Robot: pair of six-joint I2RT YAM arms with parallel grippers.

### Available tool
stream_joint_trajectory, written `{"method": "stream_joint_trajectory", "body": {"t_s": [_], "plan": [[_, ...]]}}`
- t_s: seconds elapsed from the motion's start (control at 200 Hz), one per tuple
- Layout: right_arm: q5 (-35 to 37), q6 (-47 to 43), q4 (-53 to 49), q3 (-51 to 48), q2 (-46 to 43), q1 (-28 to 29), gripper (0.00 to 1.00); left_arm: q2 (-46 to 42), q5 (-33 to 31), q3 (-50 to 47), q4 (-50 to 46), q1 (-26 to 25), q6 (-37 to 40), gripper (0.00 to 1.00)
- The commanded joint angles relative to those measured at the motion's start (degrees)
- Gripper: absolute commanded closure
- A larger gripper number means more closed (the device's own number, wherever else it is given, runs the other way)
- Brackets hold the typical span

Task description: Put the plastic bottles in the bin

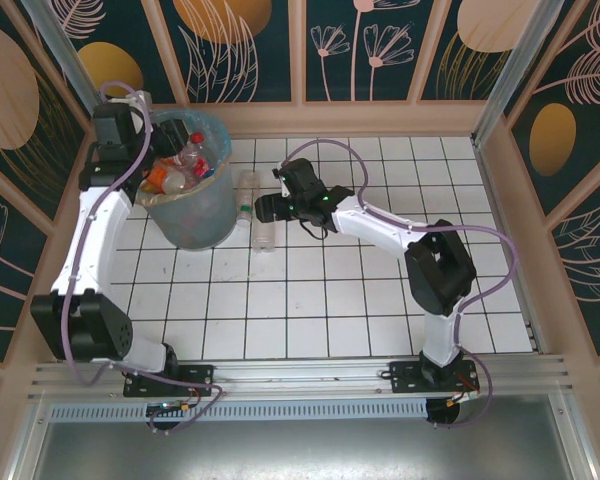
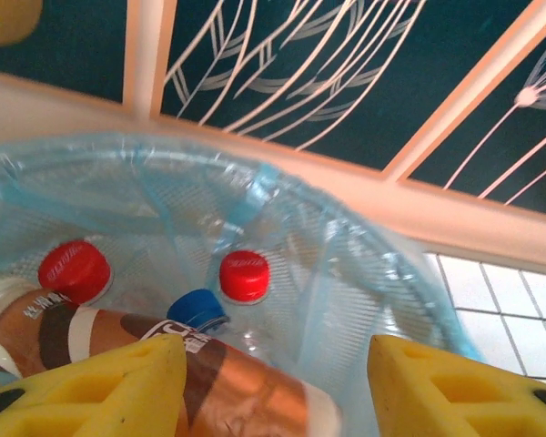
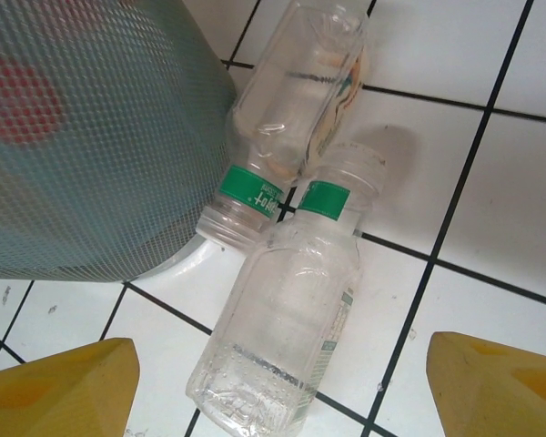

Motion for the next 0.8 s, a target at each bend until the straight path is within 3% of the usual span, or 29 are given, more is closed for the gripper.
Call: {"method": "stream_joint_trajectory", "body": {"t_s": [0.0, 0.105, 0.255, 0.445, 0.796], "plan": [[1.2, 4.36, -1.7, 2.36, 2.6, 1.26, 0.17, -6.08, 3.43, -1.76, 4.28, 0.06, 2.46, 0.44], [1.28, 5.85, -2.26, 4.16, 5.28, 2.49, 0.16, -10.32, 7.29, -6.06, 8.82, 0.06, 4.85, 0.43], [1.49, 8.1, -2.33, 6.2, 8.99, 3.67, 0.03, -16.21, 8.27, -13.81, 17.13, 0.12, 6.73, 0.34], [2.5, 9.09, -2.94, 7.3, 13.38, 4.14, 0.04, -17.65, 4.56, -14.92, 17.08, 0.08, 8.2, 0.33], [3.38, 7.35, -7.49, 6.68, 16.06, 3.63, 0.12, -17.76, 4.04, -14.95, 17.42, 0.06, 7.8, 0.33]]}}
